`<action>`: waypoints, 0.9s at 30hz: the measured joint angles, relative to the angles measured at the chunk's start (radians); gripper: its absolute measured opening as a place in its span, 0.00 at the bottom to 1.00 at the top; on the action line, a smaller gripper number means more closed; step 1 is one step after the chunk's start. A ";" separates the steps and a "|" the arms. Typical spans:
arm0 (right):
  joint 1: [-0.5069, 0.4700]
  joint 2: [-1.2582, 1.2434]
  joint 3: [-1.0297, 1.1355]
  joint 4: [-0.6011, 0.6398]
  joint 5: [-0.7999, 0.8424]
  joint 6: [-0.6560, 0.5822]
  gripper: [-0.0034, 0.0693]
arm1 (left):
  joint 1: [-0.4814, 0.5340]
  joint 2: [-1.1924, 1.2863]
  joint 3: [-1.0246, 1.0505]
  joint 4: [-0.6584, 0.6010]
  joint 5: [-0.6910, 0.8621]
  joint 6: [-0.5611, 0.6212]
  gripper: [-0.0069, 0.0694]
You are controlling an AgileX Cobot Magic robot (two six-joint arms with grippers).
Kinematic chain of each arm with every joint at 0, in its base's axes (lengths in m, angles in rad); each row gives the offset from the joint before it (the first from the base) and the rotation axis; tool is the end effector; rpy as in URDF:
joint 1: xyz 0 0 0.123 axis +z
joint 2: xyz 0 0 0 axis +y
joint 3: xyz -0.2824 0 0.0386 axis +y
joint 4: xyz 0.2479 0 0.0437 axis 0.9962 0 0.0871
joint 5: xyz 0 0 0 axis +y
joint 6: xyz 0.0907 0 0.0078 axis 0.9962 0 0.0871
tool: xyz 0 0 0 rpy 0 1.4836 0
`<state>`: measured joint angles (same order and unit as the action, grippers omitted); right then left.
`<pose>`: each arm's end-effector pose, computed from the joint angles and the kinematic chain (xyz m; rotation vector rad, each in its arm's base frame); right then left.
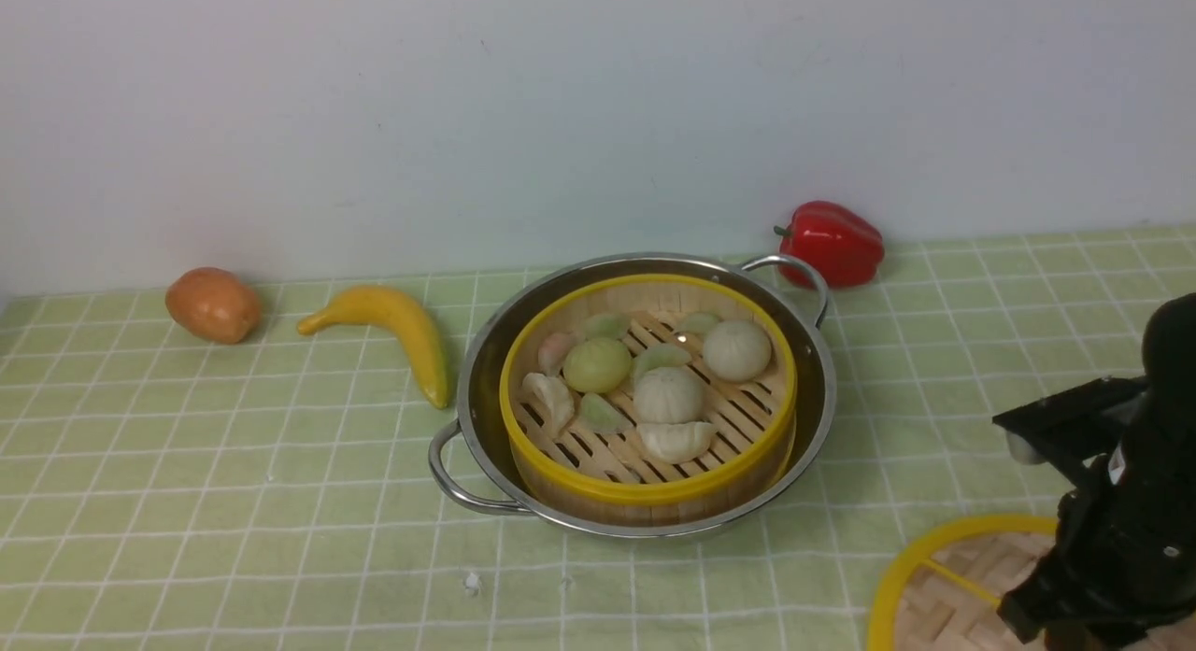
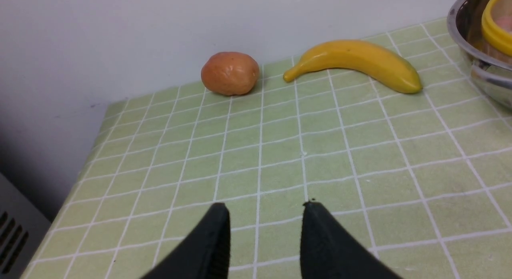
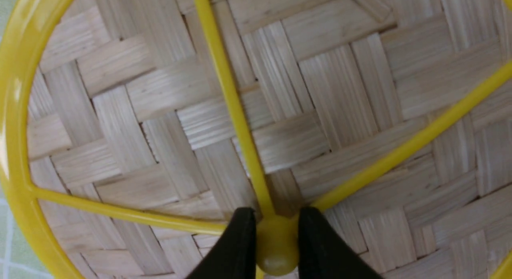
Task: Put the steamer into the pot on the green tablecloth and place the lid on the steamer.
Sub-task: 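Move the gripper down to the bamboo steamer lid and grasp its center knob, then place the bamboo steamer lid onto the steamer basket in the pot with the right gripper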
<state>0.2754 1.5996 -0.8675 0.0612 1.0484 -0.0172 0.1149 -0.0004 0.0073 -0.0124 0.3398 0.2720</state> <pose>0.2384 0.0724 0.1808 0.3888 -2.9879 -0.0527 0.0534 0.0058 0.1800 0.1364 1.8330 0.2600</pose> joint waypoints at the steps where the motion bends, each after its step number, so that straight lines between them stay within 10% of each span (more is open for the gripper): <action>1: 0.000 -0.014 -0.002 -0.003 0.001 0.006 0.25 | 0.000 0.000 0.000 0.000 0.000 0.000 0.41; 13: 0.036 -0.153 -0.303 0.129 -0.060 -0.142 0.25 | 0.000 0.000 0.000 0.000 0.000 0.000 0.41; 27: 0.270 0.283 -0.786 0.139 -0.088 -0.350 0.25 | 0.000 0.000 0.000 0.000 0.000 0.000 0.41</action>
<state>0.5452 1.8821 -1.6531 0.1997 0.9601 -0.3677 0.1149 -0.0004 0.0073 -0.0124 0.3398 0.2723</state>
